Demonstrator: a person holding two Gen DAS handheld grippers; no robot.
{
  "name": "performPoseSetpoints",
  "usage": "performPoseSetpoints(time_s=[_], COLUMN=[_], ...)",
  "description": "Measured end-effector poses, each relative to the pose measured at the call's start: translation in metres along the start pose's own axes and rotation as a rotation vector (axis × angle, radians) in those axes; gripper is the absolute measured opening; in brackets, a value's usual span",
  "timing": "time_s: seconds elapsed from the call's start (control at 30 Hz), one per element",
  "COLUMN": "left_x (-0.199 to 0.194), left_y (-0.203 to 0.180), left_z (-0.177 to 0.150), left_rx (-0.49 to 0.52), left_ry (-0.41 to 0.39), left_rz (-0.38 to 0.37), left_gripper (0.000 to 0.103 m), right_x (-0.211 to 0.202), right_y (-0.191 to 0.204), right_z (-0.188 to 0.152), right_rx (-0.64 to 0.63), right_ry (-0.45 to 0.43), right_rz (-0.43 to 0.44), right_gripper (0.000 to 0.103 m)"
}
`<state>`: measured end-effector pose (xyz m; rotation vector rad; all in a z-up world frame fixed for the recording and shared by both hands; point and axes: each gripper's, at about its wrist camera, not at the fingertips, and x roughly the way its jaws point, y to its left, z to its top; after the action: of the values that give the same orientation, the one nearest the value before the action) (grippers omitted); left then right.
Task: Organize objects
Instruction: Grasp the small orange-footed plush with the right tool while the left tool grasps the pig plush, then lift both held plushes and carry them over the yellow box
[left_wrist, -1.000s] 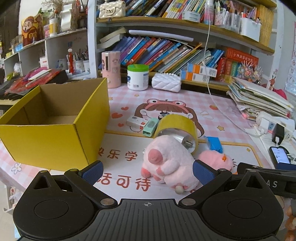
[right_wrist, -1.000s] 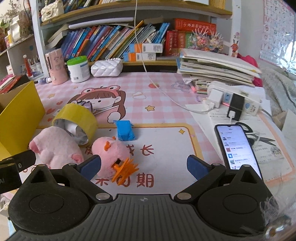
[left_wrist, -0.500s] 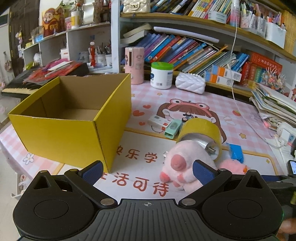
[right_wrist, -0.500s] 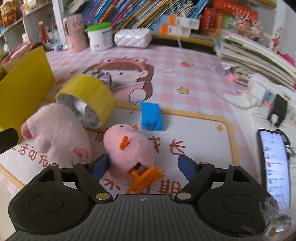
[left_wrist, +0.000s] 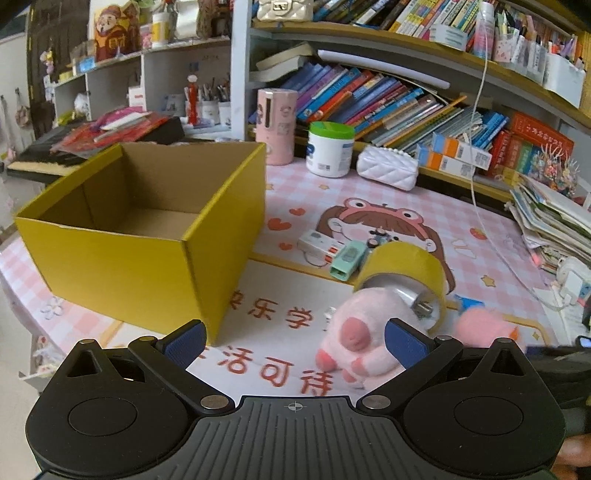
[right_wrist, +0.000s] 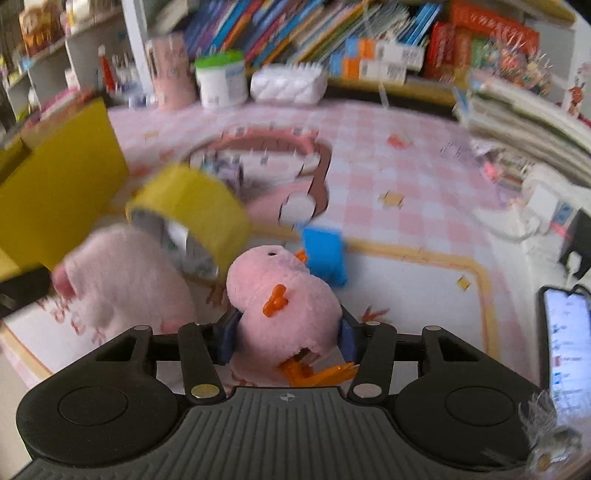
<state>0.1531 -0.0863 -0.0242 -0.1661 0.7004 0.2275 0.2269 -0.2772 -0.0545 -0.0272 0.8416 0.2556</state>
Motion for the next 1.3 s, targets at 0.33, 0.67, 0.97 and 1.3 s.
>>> performPoseSetpoints(time_s=[0.33, 0.67, 0.97, 1.3], left_x=[0.031, 0.073, 0.061, 0.015], left_y=[-0.035, -0.053, -0.060, -0.027], left_z=[-0.004, -0.011, -0.007, -0.001], left_rx=[0.006, -0.027, 0.024, -0.049], left_ry=[0.063, 0.192, 0.158, 0.025], left_rz=[-0.082, -0.057, -0.054, -0.077], left_gripper=[0.103, 0.098, 0.067, 0.066], right_x=[-0.042, -0.050, -0.048, -0.041], right_y=[-0.040, -0.057, -0.064, -0.040], right_z=[0.006, 0.003, 0.003, 0.006], right_rx=[0.097, 0.052, 0.075, 0.074], right_ry=[-0.116, -0.125, -0.124, -0.122], right_rz=[-0.076, -0.087, -0.083, -0.046], right_gripper=[0.049, 0.049, 0.049, 0.049])
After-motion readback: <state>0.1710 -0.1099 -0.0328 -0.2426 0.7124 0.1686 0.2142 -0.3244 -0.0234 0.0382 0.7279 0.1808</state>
